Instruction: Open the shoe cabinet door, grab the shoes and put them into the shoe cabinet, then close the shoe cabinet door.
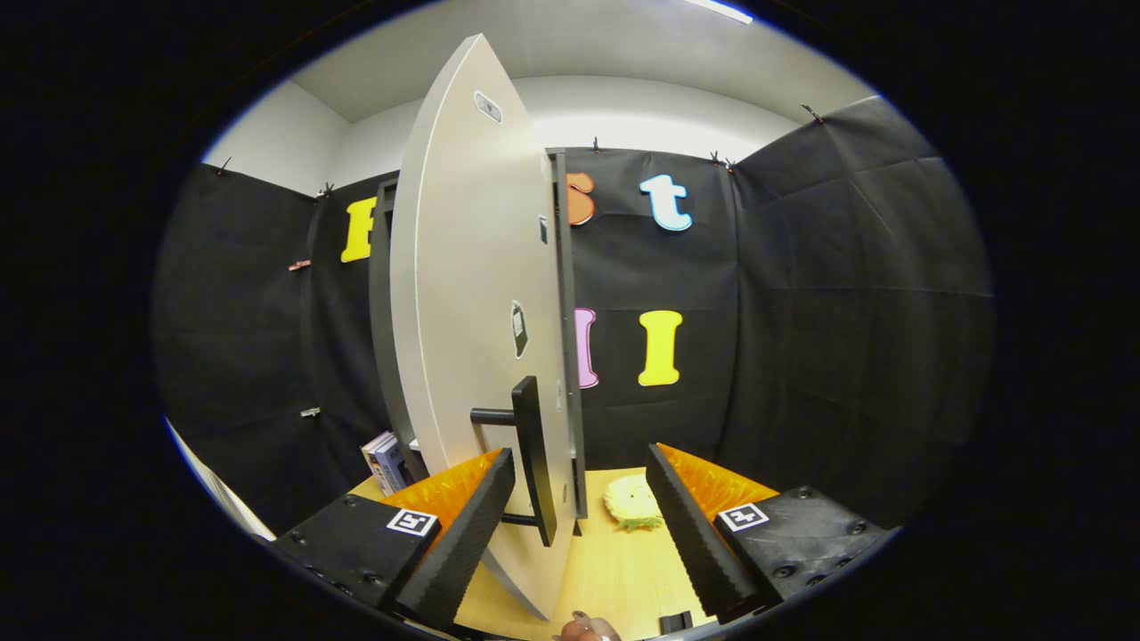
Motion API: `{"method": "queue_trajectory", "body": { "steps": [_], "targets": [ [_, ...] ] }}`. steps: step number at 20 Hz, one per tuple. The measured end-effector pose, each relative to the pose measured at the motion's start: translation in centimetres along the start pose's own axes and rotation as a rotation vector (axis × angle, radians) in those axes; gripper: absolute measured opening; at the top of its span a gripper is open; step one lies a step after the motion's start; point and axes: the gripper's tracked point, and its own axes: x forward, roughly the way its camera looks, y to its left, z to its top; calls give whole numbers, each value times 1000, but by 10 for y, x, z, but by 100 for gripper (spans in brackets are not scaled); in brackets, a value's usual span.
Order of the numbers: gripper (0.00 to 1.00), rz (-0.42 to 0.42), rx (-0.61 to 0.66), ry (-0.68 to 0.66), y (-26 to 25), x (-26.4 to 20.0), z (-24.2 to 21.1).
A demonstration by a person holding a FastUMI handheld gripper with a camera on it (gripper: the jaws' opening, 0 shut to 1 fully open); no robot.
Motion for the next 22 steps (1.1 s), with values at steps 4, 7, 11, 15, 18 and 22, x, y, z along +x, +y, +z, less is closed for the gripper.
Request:
{"method": "queue_trajectory", "body": {
  "steps": [4, 7, 11, 15, 18, 22],
  "targets": [
    [99, 36, 7, -1, 50, 11, -7],
    [99, 32, 0, 3, 85, 24, -12],
    [99, 27, 10, -2, 133, 49, -17],
    [99, 57, 17, -8, 191, 75, -25],
    [99, 91, 2, -15, 225, 85, -25],
    [99, 122, -13, -19, 250, 89, -25]
  ]
}}
